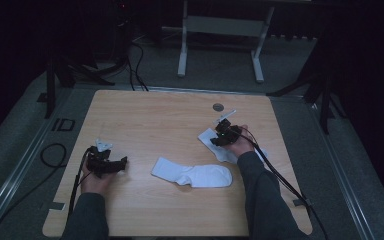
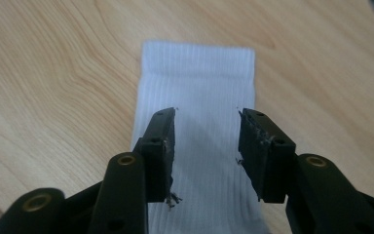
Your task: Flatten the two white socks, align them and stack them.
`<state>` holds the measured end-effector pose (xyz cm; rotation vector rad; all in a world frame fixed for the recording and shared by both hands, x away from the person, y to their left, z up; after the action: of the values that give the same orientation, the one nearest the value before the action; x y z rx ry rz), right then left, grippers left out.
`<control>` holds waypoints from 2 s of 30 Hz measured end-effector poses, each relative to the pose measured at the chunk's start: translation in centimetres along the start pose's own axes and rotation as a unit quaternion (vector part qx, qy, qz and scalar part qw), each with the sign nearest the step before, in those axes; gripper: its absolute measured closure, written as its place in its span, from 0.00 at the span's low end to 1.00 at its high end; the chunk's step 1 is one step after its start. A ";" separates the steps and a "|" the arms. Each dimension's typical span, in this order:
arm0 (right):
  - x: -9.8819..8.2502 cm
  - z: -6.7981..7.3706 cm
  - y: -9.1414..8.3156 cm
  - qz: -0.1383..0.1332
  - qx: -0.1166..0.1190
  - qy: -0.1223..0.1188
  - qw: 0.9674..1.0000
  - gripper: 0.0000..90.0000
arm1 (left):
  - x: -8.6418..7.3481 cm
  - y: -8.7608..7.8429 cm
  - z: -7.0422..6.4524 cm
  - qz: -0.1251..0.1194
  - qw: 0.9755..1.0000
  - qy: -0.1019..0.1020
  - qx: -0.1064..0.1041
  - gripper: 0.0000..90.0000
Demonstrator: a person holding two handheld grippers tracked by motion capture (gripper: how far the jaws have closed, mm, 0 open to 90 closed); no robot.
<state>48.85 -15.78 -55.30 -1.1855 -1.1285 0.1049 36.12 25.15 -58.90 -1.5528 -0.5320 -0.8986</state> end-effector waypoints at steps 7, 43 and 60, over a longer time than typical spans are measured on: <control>-0.3 0.5 0.6 0.017 0.007 0.001 1.000 0.54 | 0.0 0.0 0.0 0.000 1.000 0.000 0.000 0.17; -0.4 1.7 -5.5 -0.011 0.023 -0.054 0.998 0.93 | 0.0 0.0 -0.1 -0.001 1.000 0.001 -0.001 0.17; 0.8 4.0 -10.4 -0.036 0.018 -0.105 0.994 0.93 | 0.0 0.0 -0.1 -0.002 1.000 0.000 -0.001 0.17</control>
<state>41.42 -17.19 -47.08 -1.1196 -1.3462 0.1975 36.07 25.09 -58.91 -1.5527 -0.5344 -0.9030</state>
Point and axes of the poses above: each handheld gripper's, and its own axes: y roughly forward along the jaws, x roughly out of its top, z roughly to its left, the point moved 3 cm from there along y, roughly forward along the jaws, and after that the axes turned 7 degrees about -z, right-handed, at the moved point
